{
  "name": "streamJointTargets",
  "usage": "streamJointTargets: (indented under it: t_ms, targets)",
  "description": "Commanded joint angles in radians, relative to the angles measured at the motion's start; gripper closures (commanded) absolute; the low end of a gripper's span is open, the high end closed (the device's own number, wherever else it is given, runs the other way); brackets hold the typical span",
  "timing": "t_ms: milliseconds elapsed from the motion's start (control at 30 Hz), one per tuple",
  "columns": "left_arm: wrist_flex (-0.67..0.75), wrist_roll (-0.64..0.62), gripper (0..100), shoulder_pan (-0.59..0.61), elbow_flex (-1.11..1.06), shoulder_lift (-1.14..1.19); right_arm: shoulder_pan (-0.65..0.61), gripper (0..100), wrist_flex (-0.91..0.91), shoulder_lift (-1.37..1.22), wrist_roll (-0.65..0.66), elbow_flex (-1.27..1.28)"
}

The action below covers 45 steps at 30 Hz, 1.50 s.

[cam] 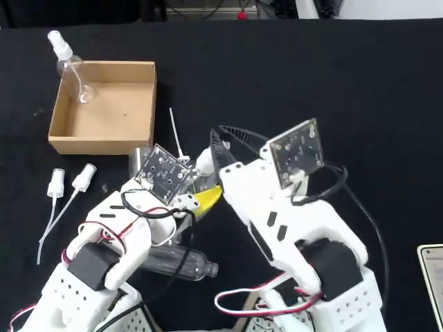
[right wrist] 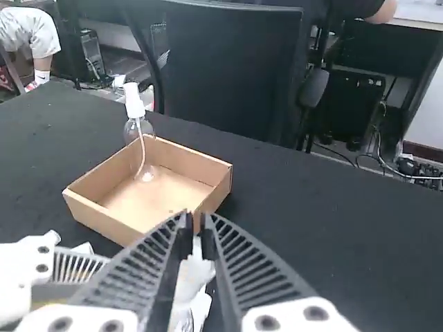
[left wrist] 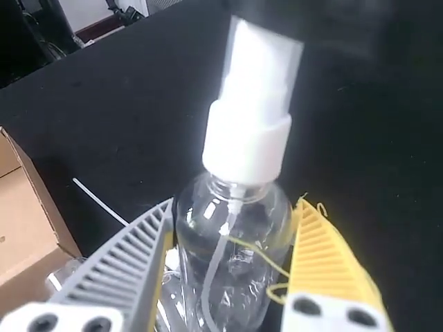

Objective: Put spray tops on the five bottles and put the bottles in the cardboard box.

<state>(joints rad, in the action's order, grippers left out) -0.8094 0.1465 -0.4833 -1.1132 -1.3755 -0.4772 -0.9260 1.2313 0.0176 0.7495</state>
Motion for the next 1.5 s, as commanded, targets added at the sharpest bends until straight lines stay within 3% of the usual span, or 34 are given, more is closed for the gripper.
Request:
streamJointTargets:
  t_ms: [0, 267, 633, 733, 867, 1100, 1267, 1467]
  targets:
    - [0.025, -0.008, 79, -0.001, 0.019, -0.003, -0.011, 98.7, -0.034, 0.044, 0.008, -0.031]
    - [0.025, -0.008, 79, -0.002, 0.016, -0.003, -0.146, 98.6, -0.055, 0.070, 0.009, -0.030]
    - [0.025, -0.008, 79, -0.001, 0.012, -0.003, -0.146, 98.5, -0.060, 0.134, 0.132, -0.147]
    - [0.025, -0.008, 79, -0.001, 0.012, -0.003, -0.077, 98.4, -0.060, 0.148, 0.155, -0.189]
    - [0.018, -0.008, 79, 0.013, 0.030, -0.003, 0.106, 98.4, -0.061, 0.131, 0.155, -0.170]
    - [0.002, -0.074, 79, 0.205, 0.110, -0.003, 0.393, 98.4, -0.002, 0.140, 0.153, 0.119]
    - [0.100, -0.146, 79, 0.392, 0.130, 0.005, 0.396, 98.4, 0.153, 0.137, 0.147, 0.395]
    - [0.264, -0.160, 79, 0.545, 0.136, 0.011, 0.353, 98.4, 0.364, 0.145, 0.041, 0.664]
